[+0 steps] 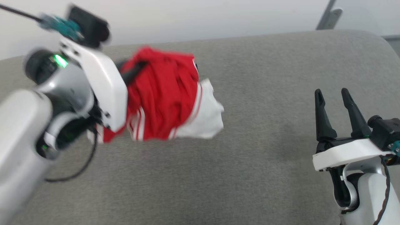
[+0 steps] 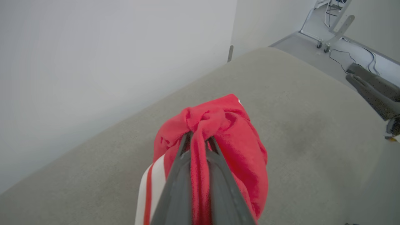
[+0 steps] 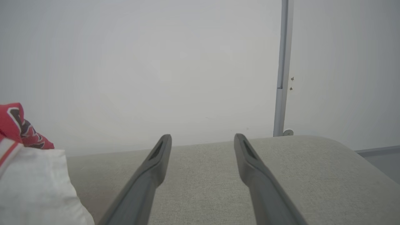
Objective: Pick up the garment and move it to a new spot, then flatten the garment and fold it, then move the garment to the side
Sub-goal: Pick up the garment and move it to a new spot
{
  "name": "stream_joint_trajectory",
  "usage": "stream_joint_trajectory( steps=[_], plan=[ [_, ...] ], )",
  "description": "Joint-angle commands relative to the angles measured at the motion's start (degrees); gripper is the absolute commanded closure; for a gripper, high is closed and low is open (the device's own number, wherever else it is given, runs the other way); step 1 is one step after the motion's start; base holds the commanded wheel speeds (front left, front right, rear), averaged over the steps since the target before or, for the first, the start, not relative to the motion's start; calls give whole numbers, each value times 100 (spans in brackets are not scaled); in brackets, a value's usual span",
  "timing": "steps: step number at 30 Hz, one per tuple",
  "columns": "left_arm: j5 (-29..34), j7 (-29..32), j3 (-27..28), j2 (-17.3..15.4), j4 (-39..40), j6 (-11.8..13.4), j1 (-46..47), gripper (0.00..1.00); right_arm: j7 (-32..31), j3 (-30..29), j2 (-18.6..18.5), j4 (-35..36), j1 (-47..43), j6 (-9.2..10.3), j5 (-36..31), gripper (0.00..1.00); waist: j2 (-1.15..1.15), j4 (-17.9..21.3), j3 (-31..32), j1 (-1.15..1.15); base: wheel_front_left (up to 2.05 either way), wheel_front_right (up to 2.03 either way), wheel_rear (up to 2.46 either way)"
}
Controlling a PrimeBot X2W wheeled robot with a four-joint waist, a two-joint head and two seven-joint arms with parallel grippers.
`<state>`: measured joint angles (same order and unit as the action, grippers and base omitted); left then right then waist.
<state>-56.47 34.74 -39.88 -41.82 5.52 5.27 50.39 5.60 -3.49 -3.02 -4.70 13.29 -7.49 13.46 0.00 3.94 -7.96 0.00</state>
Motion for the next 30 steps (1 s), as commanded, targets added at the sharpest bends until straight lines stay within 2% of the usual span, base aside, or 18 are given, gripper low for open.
stream_joint_trajectory(
  steps=[1, 7, 11, 18, 22, 23, 24, 25, 30],
  plan=[
    [0, 23, -33, -3, 30, 26, -100, 100, 58, 29, 14, -22, -40, 0, 46, 0, 0, 174, -118, 0, 0, 0, 0],
    [22, 145, -522, 191, -171, 82, -640, 100, 214, 177, 12, -127, -2, 0, 164, 0, 0, 442, -310, 0, 0, 0, 0],
    [82, 136, -807, 325, -623, -59, -891, 100, 328, 288, 12, -245, 50, 0, 220, 0, 0, 553, -391, 0, 0, 0, 0],
    [64, 112, -1136, 635, -1909, -296, -1106, 100, 464, 467, 12, -467, 151, 0, 289, 0, 0, 644, -420, 0, 0, 0, 0],
    [39, 30, -1266, 880, -2646, -536, -1114, 100, 517, 540, 11, -587, 218, 0, 309, 0, 0, 632, -381, 0, 0, 0, 0],
    [55, -16, -1274, 924, -2754, -575, -1087, 47, 522, 541, 11, -602, 221, 0, 306, 0, 0, 618, -363, 0, 0, 0, 0],
    [53, -76, -1262, 968, -2833, -608, -1058, 3, 524, 539, 11, -621, 218, 0, 299, 0, 0, 600, -338, 0, 0, 0, 0],
    [25, -137, -1233, 1011, -2898, -644, -1032, 0, 523, 550, 12, -633, 215, 0, 268, 0, 0, 579, -313, 0, 0, 0, 0],
    [105, -495, -1174, 1034, -2935, -822, -968, 0, 495, 523, 10, -700, 143, 0, 134, 0, 0, 443, -138, 0, 0, 0, 0]
  ],
)
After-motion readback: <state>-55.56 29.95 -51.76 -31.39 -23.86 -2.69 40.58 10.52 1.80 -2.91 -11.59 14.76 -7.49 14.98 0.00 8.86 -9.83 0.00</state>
